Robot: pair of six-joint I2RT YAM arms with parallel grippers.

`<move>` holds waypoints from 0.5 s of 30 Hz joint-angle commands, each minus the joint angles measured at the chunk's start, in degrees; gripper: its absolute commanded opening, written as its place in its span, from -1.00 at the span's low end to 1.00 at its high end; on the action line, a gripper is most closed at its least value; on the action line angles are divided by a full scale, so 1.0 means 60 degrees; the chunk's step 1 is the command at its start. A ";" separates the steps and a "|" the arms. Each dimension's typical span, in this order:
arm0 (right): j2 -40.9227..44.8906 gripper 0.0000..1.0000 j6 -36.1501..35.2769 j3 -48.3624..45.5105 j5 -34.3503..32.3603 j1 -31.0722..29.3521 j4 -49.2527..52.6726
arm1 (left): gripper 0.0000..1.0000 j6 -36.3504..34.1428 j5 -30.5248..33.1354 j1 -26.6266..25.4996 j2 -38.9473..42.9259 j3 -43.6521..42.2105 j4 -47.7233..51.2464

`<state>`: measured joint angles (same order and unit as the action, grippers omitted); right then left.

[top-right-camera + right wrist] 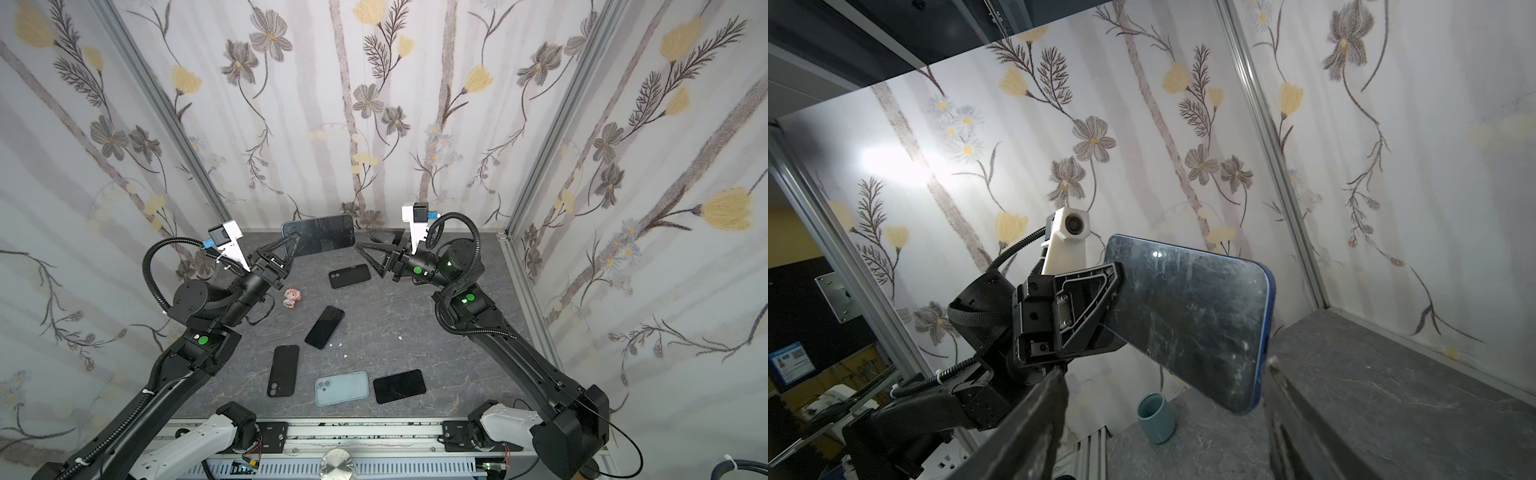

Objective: Put the phone into the phone case

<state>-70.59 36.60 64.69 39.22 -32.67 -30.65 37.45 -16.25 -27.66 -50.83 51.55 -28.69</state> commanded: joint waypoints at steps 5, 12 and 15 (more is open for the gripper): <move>-0.0690 0.22 0.0729 0.0620 0.1331 -0.0013 -0.0956 | -1.00 0.0624 -0.1105 0.0011 -0.0085 -0.0021 -0.1814; -0.1023 0.00 0.1994 0.1064 0.2490 -0.0237 -0.2526 | -1.00 0.1019 -0.1802 0.0010 -0.0419 0.0047 -0.2506; -0.1119 -0.03 0.2015 0.1352 0.2994 -0.0460 -0.2524 | -1.00 0.1071 -0.1853 0.0012 -0.0522 0.0244 -0.2407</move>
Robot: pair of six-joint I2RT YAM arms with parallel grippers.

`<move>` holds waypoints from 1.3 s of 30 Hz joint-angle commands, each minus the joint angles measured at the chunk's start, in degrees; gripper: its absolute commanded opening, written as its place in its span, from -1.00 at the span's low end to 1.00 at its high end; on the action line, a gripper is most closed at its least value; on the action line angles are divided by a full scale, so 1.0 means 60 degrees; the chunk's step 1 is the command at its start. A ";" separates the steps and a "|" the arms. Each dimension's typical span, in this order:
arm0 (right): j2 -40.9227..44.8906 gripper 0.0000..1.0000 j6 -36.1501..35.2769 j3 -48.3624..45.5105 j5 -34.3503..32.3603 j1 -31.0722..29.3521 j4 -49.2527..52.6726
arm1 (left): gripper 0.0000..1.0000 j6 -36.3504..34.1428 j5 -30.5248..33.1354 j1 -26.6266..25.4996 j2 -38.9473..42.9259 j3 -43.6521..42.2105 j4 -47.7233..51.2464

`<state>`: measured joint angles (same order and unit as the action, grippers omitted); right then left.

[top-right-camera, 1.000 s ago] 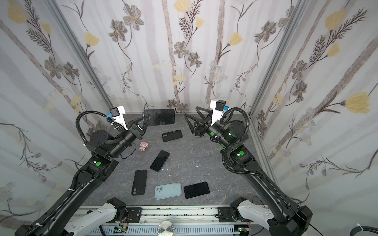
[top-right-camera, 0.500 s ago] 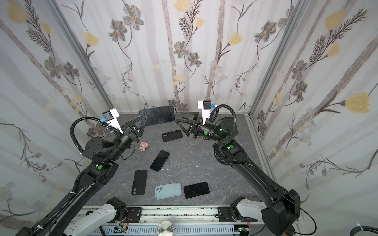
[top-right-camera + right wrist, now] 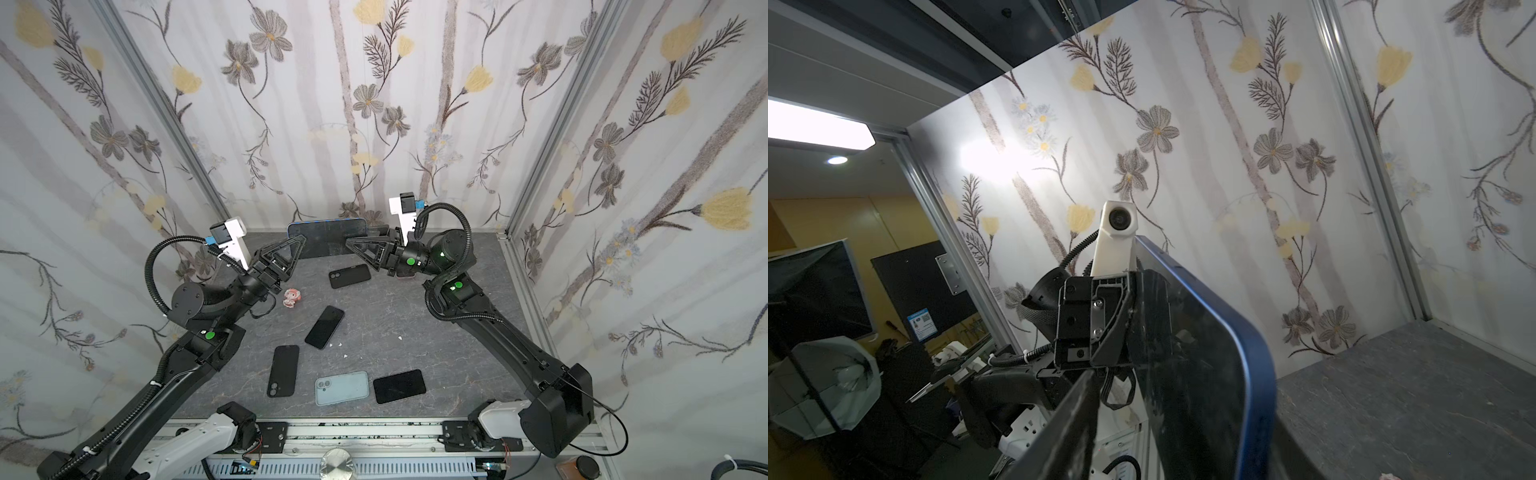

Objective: Put the phone into the phone case

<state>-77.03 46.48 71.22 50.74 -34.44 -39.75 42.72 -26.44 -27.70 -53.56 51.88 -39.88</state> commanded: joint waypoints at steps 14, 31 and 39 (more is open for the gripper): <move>0.0164 -0.83 -0.0451 0.0711 0.0669 -0.0338 0.0617 | -1.00 -0.0155 -0.0108 0.0018 -0.0027 0.0187 -0.0248; -0.0126 -0.76 -0.0906 0.1065 0.1021 -0.0362 0.1350 | -1.00 -0.0241 -0.0107 0.0018 -0.0239 0.0174 -0.0102; 0.0034 -0.18 -0.1670 0.1027 0.0865 -0.0282 0.2078 | -1.00 -0.0396 0.0066 0.0028 -0.0237 0.0172 0.0023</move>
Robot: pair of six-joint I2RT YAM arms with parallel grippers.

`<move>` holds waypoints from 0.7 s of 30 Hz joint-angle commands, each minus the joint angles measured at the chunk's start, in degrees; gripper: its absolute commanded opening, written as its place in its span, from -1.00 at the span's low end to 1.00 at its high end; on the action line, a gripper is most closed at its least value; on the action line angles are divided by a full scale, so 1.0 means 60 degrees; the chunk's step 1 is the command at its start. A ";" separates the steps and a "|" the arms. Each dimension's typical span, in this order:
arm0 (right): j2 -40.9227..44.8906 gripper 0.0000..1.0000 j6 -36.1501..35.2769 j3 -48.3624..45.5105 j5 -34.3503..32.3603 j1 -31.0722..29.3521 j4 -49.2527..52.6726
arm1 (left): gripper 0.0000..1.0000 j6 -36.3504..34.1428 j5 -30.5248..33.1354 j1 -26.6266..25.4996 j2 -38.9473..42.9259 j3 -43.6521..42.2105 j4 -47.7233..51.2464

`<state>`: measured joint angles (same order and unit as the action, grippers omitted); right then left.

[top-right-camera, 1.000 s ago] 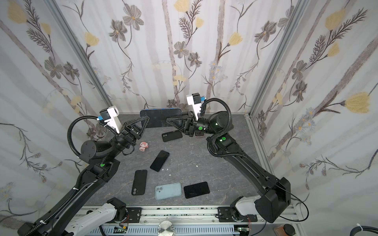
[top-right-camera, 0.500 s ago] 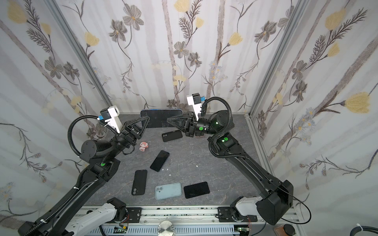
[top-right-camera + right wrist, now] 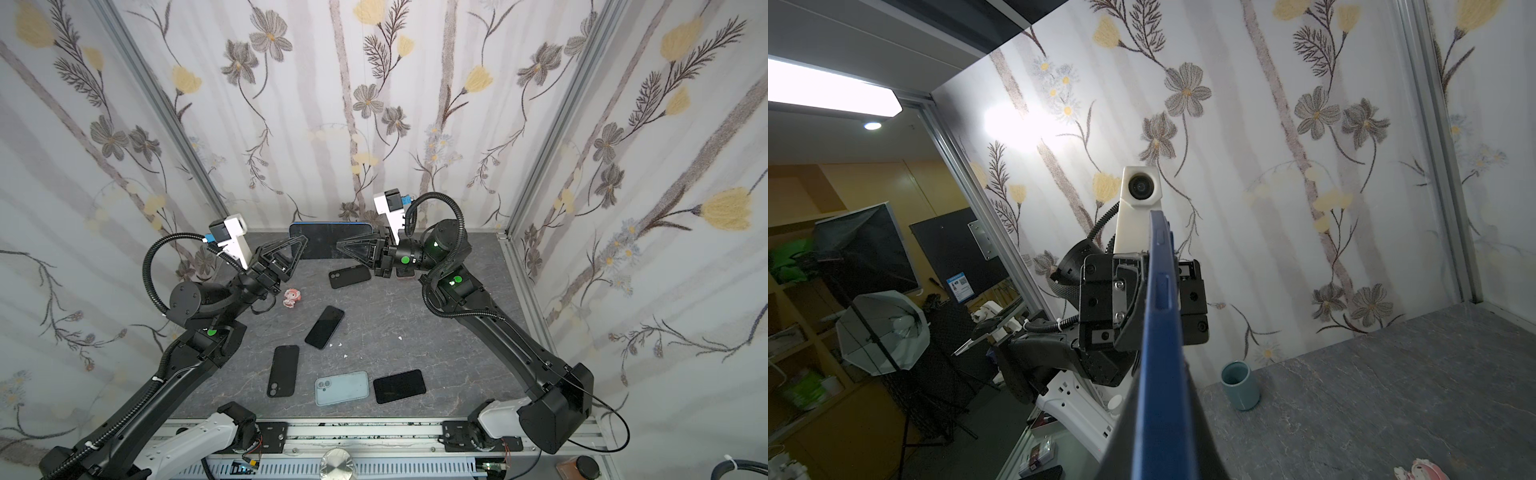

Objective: Put the phone into the phone case

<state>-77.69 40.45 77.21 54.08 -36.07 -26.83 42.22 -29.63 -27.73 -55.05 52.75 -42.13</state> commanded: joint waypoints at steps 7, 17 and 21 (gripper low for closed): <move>0.0256 -0.32 -0.0642 -0.0145 0.0642 0.0466 -0.0270 | -1.00 -0.0461 0.0733 0.0021 0.0151 -0.0090 0.0517; 0.0195 -1.00 -0.0504 -0.0200 0.0643 0.0590 -0.0441 | -0.90 -0.0936 0.1553 0.0025 0.0019 -0.0121 0.1016; 0.0190 -1.00 -0.0493 -0.0226 -0.0128 0.0868 0.0033 | 0.57 -0.1711 0.3260 0.0040 0.0019 -0.0001 0.2151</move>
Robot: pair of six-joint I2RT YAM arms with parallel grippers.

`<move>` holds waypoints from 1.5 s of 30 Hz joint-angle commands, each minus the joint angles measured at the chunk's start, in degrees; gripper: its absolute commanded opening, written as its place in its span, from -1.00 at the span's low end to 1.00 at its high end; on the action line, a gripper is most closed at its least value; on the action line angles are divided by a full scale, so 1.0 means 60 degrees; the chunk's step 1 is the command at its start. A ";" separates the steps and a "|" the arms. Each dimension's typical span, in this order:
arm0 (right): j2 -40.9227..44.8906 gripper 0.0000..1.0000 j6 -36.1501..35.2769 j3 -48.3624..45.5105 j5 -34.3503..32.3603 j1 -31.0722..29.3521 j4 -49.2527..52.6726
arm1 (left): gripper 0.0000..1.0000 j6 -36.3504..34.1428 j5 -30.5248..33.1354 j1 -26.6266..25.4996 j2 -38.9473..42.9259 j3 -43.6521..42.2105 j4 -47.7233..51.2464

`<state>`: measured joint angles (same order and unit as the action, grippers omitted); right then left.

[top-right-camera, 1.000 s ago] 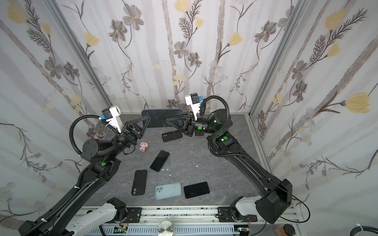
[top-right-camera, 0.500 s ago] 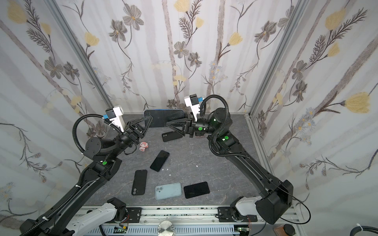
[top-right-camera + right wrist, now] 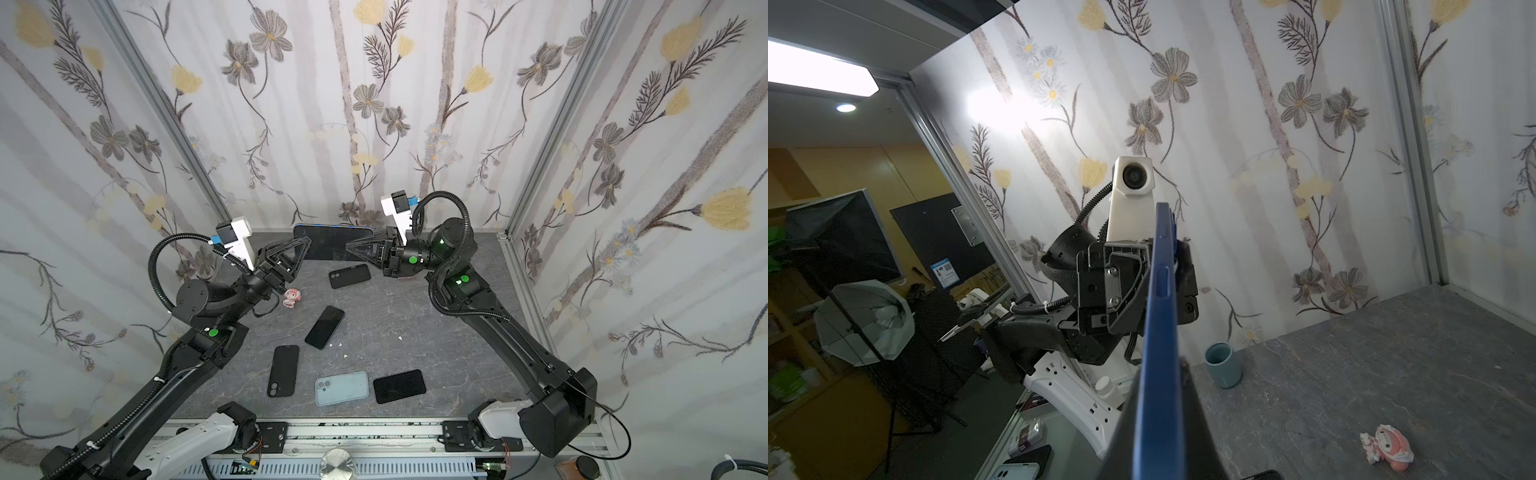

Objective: Put the phone into the phone case

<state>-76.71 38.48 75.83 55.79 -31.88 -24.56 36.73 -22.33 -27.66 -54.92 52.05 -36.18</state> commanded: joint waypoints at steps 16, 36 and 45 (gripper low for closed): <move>0.0230 -1.00 -0.1807 0.0448 -0.5178 0.1862 0.5753 | 0.60 -0.2032 0.4042 0.1196 -0.4754 0.2738 0.5747; 0.1716 -1.00 -0.2226 -0.0627 -0.6105 0.1974 0.6545 | 0.65 -0.3840 0.1660 0.0631 -1.2662 0.8735 1.0600; 0.1793 -1.00 -0.2080 -0.0729 -0.6178 0.1977 0.6677 | 0.65 -0.4051 0.1526 -0.0097 -1.3164 0.8809 1.1158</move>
<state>-66.48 25.87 71.55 19.14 -19.92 17.34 13.23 -11.75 -27.27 -133.16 105.21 27.09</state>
